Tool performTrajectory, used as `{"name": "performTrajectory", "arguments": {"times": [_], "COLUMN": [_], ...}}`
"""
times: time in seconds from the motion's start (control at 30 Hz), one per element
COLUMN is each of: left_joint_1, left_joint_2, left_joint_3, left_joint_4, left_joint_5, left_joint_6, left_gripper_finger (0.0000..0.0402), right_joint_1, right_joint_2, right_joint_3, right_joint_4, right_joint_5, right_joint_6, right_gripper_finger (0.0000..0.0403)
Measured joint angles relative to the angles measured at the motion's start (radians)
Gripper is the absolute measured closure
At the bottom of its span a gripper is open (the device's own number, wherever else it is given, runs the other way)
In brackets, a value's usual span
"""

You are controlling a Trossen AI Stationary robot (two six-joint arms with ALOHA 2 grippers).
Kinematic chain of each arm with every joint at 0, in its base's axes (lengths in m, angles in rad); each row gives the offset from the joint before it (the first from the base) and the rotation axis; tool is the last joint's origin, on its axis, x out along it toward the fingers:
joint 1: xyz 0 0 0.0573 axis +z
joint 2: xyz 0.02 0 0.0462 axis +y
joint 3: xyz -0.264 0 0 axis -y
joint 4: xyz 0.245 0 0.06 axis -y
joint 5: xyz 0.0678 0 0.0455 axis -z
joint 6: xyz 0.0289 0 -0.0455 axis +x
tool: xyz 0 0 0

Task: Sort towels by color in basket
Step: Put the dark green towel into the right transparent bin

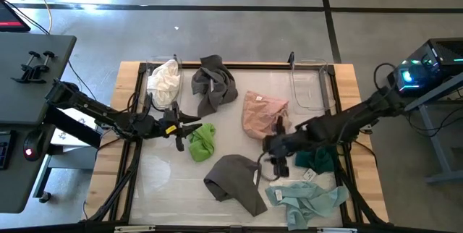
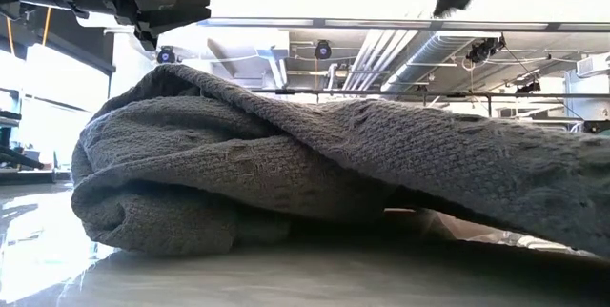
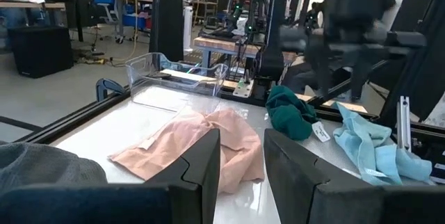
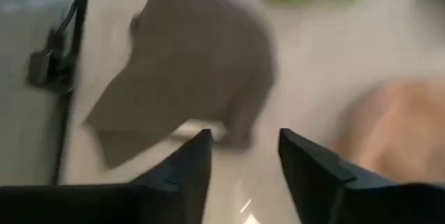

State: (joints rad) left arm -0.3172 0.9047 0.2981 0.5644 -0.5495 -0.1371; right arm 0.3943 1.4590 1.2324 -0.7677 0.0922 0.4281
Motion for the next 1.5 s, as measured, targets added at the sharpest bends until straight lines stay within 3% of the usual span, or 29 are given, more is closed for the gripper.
{"name": "performTrajectory", "arguments": {"times": [0.23, 0.5, 0.73, 0.83, 0.97, 1.23, 1.37, 1.5], "left_joint_1": [0.000, 0.000, 0.000, 0.000, 0.000, 0.000, 0.000, 0.000], "left_joint_2": [0.000, 0.000, 0.000, 0.000, 0.000, 0.000, 0.000, 0.000], "left_joint_3": [0.000, 0.000, 0.000, 0.000, 0.000, 0.000, 0.000, 0.000], "left_joint_4": [-0.004, -0.011, -0.021, -0.021, -0.022, -0.022, -0.021, -0.021], "left_joint_5": [0.000, 0.000, 0.000, 0.000, 0.014, 0.016, 0.016, 0.015], "left_joint_6": [0.000, 0.000, 0.000, 0.000, 0.000, 0.000, 0.000, 0.000], "left_gripper_finger": [0.0301, 0.0301, 0.0301, 0.0301, 0.0301, 0.0301, 0.0301, 0.0301], "right_joint_1": [0.056, 0.114, 0.087, 0.068, 0.046, 0.035, 0.035, 0.035], "right_joint_2": [0.106, 0.165, 0.117, 0.063, -0.045, -0.180, -0.154, -0.120], "right_joint_3": [0.031, 0.031, 0.029, -0.014, -0.185, -0.486, -0.603, -0.670], "right_joint_4": [-0.239, -0.617, -0.724, -0.704, -0.602, -0.237, -0.081, 0.018], "right_joint_5": [-0.276, -0.149, -0.071, -0.066, -0.125, -0.159, -0.184, -0.191], "right_joint_6": [0.308, 0.470, 0.444, 0.441, 0.458, 0.562, 0.561, 0.566], "right_gripper_finger": [0.0166, 0.0163, 0.0163, 0.0163, 0.0163, 0.0165, 0.0191, 0.0246]}}
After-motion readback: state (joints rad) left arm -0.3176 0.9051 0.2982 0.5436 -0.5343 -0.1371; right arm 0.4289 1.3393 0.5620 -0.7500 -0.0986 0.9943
